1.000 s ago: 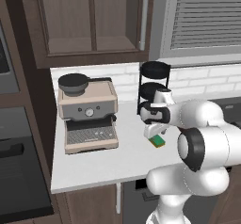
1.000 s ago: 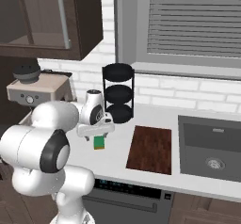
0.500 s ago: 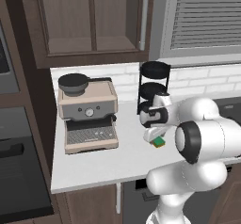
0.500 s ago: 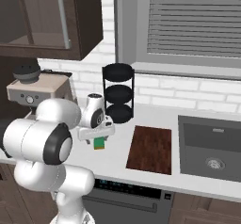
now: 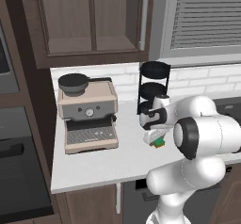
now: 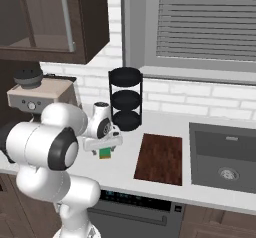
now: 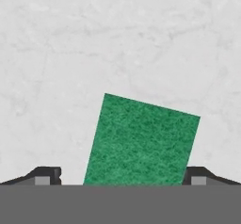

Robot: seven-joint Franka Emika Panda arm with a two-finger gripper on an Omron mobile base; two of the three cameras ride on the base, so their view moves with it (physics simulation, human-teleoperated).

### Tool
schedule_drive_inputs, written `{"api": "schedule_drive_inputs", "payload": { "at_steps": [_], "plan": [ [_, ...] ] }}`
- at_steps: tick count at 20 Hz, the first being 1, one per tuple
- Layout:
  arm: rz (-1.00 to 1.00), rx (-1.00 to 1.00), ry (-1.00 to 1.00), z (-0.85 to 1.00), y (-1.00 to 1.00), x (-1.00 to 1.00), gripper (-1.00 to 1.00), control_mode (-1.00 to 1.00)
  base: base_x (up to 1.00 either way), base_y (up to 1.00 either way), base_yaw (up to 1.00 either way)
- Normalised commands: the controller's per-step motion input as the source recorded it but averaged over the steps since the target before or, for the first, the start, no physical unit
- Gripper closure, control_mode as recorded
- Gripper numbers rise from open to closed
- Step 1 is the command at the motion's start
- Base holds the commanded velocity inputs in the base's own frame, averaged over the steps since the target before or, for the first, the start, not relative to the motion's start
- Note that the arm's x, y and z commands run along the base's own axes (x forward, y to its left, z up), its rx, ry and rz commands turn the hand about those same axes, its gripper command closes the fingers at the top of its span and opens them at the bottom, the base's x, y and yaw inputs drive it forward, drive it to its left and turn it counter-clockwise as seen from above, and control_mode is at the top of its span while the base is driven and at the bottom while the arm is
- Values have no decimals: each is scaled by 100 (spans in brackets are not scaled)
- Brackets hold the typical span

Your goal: Pick up the sponge from the counter and clean the cutting board by briefly scrubbing or pressing down on the cutting board. Once finished, release the sponge.

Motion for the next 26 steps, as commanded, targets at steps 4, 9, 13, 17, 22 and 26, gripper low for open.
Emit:
{"api": "schedule_drive_inputs", "payload": {
  "at_steps": [4,9,13,17,22,26],
  "plan": [
    [0,0,0,-19,0,0,-100,-100,0,0,0],
    [0,0,0,-11,0,0,100,-100,0,0,0],
    [0,0,-1,0,0,0,100,-100,0,0,0],
    [0,0,-2,0,0,0,100,-100,0,0,0],
    [0,0,-4,46,-2,-25,100,-100,0,0,0],
    [0,4,-4,79,-19,-46,100,-100,0,0,0]
  ]
}}
